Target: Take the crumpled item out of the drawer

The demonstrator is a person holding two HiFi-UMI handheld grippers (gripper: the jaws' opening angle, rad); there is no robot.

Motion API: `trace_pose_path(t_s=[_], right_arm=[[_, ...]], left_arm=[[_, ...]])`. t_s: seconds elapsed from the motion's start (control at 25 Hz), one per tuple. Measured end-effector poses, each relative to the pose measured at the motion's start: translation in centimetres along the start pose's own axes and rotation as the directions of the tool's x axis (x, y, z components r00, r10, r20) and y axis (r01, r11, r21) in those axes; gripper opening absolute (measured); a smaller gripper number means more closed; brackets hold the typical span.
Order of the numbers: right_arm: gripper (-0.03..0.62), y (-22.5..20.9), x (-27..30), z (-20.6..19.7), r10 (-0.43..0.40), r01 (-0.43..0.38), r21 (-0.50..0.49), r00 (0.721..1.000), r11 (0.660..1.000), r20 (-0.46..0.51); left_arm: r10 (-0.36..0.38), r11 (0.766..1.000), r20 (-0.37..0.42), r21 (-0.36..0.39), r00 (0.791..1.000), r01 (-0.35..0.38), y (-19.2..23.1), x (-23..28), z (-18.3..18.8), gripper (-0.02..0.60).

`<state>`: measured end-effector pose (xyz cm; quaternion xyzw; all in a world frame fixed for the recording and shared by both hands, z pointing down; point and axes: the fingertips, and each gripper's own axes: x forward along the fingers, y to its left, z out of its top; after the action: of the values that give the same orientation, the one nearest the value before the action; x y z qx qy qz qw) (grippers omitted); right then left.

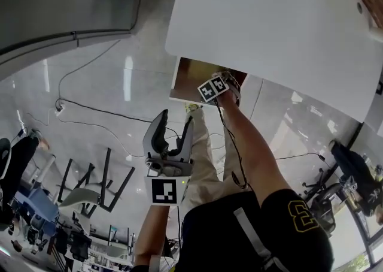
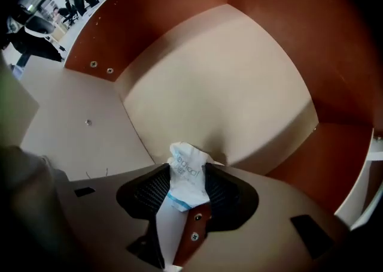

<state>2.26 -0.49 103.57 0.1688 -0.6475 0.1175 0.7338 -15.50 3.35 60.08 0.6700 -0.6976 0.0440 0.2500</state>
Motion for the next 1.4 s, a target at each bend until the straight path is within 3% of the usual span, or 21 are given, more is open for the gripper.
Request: trace_pose_path(t_s=[0.16,0.28,0.36,0.48,0.6,0.68,0.84,1.04,1.2,1.28,1.4], right_arm=[[0.14,-0.2,-1.3,0.2,0.037,-0.04,0.048,0.998,0.998,0.047],[0.089,-1.4,-3.5,1.0,0.05,-0.068,0.145,0.991,0.987,0.125],[0.08,-1.9,-6.2,1.6,0.066,-0.11,0.212,0.977,0.971,0.201],[0.077,-2.8,-12.0,2.1,0.071,-0.165,0.272,0.943,0.948,0.326],[0.075,-3.2,-19.0,1.3,0.07,-0.2,0.269,0.902,0.942,0.426],[0.075,-4.0,-24.4,0.5,0.074,-0.234,0.259,0.858,0.937,0.507],[0.072,-7.6,-35.5,-1.5,0.009,-0.267,0.274,0.731,0.924,0.683],[0.071,-14.3,-51.9,-4.2,-0.165,-0.276,0.328,0.482,0.903,0.861],[0.071,-18.9,-62.7,-6.2,-0.282,-0.238,0.351,0.28,0.906,0.918],[0.071,-20.1,-66.6,-7.4,-0.307,-0.234,0.349,0.199,0.907,0.931],[0.071,-21.3,-70.7,-9.0,-0.331,-0.254,0.347,0.105,0.903,0.938]], left_arm=[[-0.009,0.999,0.017,0.034,1.0,0.009,-0.2,-0.1,0.8,0.222],[-0.016,0.999,0.027,0.04,1.0,0.015,-0.8,0.0,1.7,0.216],[-0.03,0.996,0.039,0.084,0.999,0.026,-1.2,-0.6,2.3,0.21],[-0.044,0.989,0.042,0.142,0.998,0.037,-1.9,-1.5,4.2,0.195],[-0.039,0.982,0.044,0.186,0.998,0.03,-2.7,-2.9,7.0,0.169],[-0.041,0.978,0.081,0.209,0.996,0.023,-3.7,-3.6,9.8,0.155],[-0.086,0.97,0.153,0.237,0.984,0.048,-6.3,-4.3,14.8,0.152],[-0.155,0.959,0.206,0.265,0.966,0.098,-11.8,-5.2,19.4,0.14],[-0.222,0.934,0.225,0.33,0.949,0.14,-15.4,-4.7,21.5,0.138],[-0.246,0.929,0.23,0.334,0.941,0.161,-17.1,-4.4,22.6,0.132],[-0.283,0.916,0.247,0.357,0.927,0.185,-19.4,-4.1,24.7,0.12]])
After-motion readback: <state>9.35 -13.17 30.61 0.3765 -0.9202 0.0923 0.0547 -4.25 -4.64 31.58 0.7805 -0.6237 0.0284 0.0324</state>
